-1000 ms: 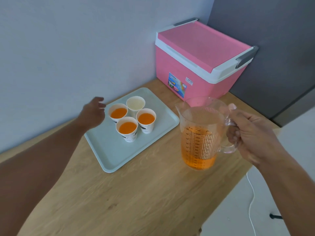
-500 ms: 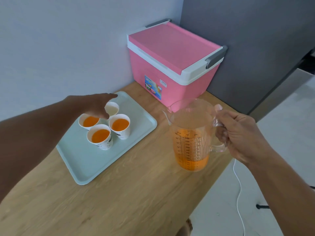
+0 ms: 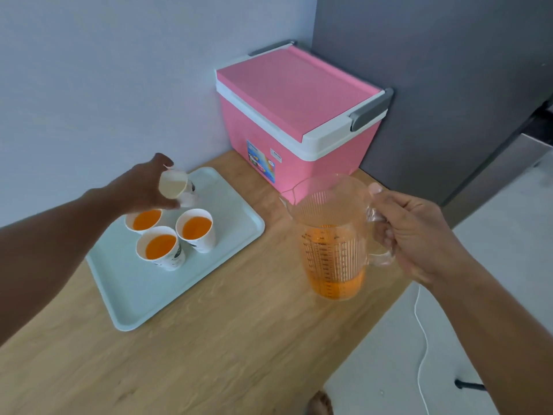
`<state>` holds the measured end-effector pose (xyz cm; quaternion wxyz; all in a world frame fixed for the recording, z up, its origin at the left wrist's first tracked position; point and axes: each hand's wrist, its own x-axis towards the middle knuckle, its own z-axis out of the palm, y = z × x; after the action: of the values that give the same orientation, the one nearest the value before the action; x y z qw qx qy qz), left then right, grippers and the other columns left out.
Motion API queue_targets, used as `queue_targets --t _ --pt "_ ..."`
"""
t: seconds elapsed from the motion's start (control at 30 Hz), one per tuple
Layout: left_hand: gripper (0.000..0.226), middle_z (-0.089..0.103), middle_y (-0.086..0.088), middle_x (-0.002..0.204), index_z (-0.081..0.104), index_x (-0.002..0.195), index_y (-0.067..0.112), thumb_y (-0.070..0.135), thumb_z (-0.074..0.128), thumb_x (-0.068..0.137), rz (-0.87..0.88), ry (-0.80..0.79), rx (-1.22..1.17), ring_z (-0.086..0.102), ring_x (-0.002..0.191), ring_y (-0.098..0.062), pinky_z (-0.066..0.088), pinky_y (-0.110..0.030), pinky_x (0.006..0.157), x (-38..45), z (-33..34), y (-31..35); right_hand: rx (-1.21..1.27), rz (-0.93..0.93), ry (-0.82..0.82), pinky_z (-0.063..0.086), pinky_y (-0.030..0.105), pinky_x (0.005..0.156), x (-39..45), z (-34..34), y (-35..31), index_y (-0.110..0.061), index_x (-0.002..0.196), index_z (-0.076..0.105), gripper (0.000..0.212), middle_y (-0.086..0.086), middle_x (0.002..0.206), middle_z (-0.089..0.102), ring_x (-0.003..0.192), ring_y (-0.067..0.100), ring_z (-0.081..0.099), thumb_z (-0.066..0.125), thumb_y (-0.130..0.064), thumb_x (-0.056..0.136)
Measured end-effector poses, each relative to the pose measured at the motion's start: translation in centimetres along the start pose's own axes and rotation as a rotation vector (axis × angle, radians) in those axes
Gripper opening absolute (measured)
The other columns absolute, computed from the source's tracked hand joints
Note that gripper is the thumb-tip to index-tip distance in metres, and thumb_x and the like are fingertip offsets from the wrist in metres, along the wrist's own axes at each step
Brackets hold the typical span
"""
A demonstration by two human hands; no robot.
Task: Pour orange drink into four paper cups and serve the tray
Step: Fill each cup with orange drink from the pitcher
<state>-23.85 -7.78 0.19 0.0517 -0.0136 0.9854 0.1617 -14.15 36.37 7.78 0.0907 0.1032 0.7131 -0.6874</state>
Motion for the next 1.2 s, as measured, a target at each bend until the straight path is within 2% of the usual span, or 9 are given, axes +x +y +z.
queue_targets --t 0.17,0.3,0.37,0.5,0.6,0.77,0.83,1.0,1.2 --pt "0.081 0.064 -0.003 0.117 0.047 0.126 0.021 0.029 0.097 0.063 -0.065 0.216 -0.18 0.062 0.103 -0.026 0.047 -0.035 0.082 -3.9 -2.9 1.3 -0.015 -0.033 -0.066 0.049 0.017 0.056 1.9 1.1 -1.0 -0.015 0.085 0.078 0.031 -0.013 0.052 0.055 0.045 0.002 0.049 0.064 -0.039 0.099" --pt "0.077 0.065 0.005 0.119 0.05 0.128 0.031 0.037 0.095 0.065 -0.15 0.392 -0.34 0.066 0.1 -0.018 0.051 -0.032 0.086 -8.7 -4.6 2.2 0.033 -0.047 -0.187 0.049 0.02 0.058 3.2 3.2 -1.9 -0.01 0.089 0.081 0.033 0.008 0.058 0.065 0.051 0.014 0.056 0.07 -0.041 0.096" --pt "0.077 0.064 0.008 0.12 0.051 0.13 0.034 0.038 0.094 0.066 -0.196 0.46 -0.385 0.067 0.098 -0.016 0.052 -0.031 0.084 -11.6 -4.8 3.0 0.024 -0.037 -0.216 0.044 0.015 0.05 3.8 4.4 -2.2 -0.012 0.086 0.081 0.03 -0.005 0.051 0.059 0.043 0.006 0.049 0.069 -0.038 0.096" --pt "0.077 0.062 0.017 0.12 0.053 0.133 0.037 0.032 0.094 0.068 -0.245 0.563 -0.49 0.064 0.1 -0.001 0.05 -0.015 0.082 -17.8 -3.1 4.6 -0.03 -0.05 -0.332 0.038 0.015 0.045 4.4 6.8 -2.5 -0.013 0.097 0.085 0.05 0.002 0.078 0.063 0.048 0.006 0.037 0.078 -0.056 0.073" --pt "0.078 0.063 0.019 0.12 0.054 0.133 0.037 0.031 0.094 0.066 -0.282 0.565 -0.533 0.063 0.102 0.002 0.046 -0.008 0.08 -21.9 -0.4 5.4 -0.093 -0.056 -0.398 0.034 0.014 0.042 4.1 8.7 -2.3 -0.011 0.1 0.081 0.038 -0.013 0.051 0.054 0.041 0.004 0.034 0.072 -0.045 0.088" --pt "0.084 0.065 0.018 0.115 0.056 0.133 0.037 0.035 0.097 0.06 -0.369 0.508 -0.545 0.066 0.099 -0.005 0.052 -0.021 0.085 -26.1 5.7 5.9 -0.173 -0.096 -0.5 0.037 0.015 0.041 2.9 11.8 -1.1 -0.009 0.099 0.083 0.053 0.011 0.083 0.054 0.045 0.006 0.04 0.076 -0.054 0.073" --pt "0.085 0.062 0.021 0.118 0.058 0.134 0.033 0.035 0.097 0.059 -0.369 0.495 -0.541 0.064 0.102 -0.003 0.052 -0.018 0.088 -27.0 7.9 6.1 -0.239 -0.131 -0.544 0.037 0.02 0.044 2.2 12.7 -0.7 -0.006 0.103 0.082 0.064 0.009 0.077 0.045 0.049 0.011 0.038 0.076 -0.06 0.069" --pt "0.088 0.061 0.018 0.125 0.057 0.136 0.034 0.043 0.094 0.057 -0.352 0.493 -0.537 0.062 0.106 -0.007 0.055 -0.036 0.093 -28.3 11.3 6.2 -0.485 -0.248 -0.658 0.036 0.032 0.067 0.1 14.8 -0.1 -0.011 0.087 0.083 0.044 -0.019 0.041 0.046 0.041 0.003 0.044 0.07 -0.052 0.094" --pt "0.089 0.062 0.015 0.128 0.054 0.138 0.032 0.037 0.094 0.059 -0.36 0.486 -0.509 0.059 0.11 -0.007 0.05 -0.027 0.092 -29.6 12.6 6.4 -0.753 -0.356 -0.723 0.038 0.024 0.057 -2.2 16.5 0.2 -0.02 0.085 0.083 0.043 -0.013 0.058 0.065 0.049 0.002 0.052 0.064 -0.056 0.098"
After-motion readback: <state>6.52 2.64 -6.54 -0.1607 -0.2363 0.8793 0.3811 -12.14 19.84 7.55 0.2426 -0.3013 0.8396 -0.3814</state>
